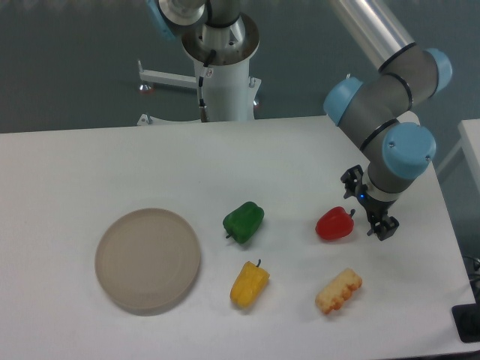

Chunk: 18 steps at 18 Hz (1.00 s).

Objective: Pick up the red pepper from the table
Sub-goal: 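Raise the gripper and move it over the red bell pepper, then lower the open gripper around the red bell pepper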

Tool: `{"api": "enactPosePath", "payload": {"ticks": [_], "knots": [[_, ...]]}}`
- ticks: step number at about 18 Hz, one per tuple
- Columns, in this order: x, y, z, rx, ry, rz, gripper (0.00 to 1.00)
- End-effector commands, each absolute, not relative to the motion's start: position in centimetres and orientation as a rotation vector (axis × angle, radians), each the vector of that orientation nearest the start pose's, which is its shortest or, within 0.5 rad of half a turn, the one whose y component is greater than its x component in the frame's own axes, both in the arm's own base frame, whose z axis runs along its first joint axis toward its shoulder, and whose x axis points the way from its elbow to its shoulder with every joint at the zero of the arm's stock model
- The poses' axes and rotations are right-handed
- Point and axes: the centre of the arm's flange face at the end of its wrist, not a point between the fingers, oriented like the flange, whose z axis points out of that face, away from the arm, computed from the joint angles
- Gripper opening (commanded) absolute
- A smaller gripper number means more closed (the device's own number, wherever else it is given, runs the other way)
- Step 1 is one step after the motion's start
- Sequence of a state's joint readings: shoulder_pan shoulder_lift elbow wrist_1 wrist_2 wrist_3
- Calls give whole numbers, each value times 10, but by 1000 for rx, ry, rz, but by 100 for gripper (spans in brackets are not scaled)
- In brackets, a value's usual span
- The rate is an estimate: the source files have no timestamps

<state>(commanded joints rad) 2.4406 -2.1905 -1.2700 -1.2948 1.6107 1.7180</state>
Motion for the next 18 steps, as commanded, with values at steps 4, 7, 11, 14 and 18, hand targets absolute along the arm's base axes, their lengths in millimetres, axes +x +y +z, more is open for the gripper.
{"api": "enactPosePath", "payload": {"ticks": [4, 7, 11, 14, 18], "knots": [[-456, 560, 275, -2915, 1307, -67, 100], [-455, 560, 272, -2919, 1302, -76, 100], [-450, 561, 261, -2912, 1300, -21, 100], [-447, 561, 255, -2907, 1305, -7, 100], [-443, 558, 244, -2908, 1309, -21, 100]]}}
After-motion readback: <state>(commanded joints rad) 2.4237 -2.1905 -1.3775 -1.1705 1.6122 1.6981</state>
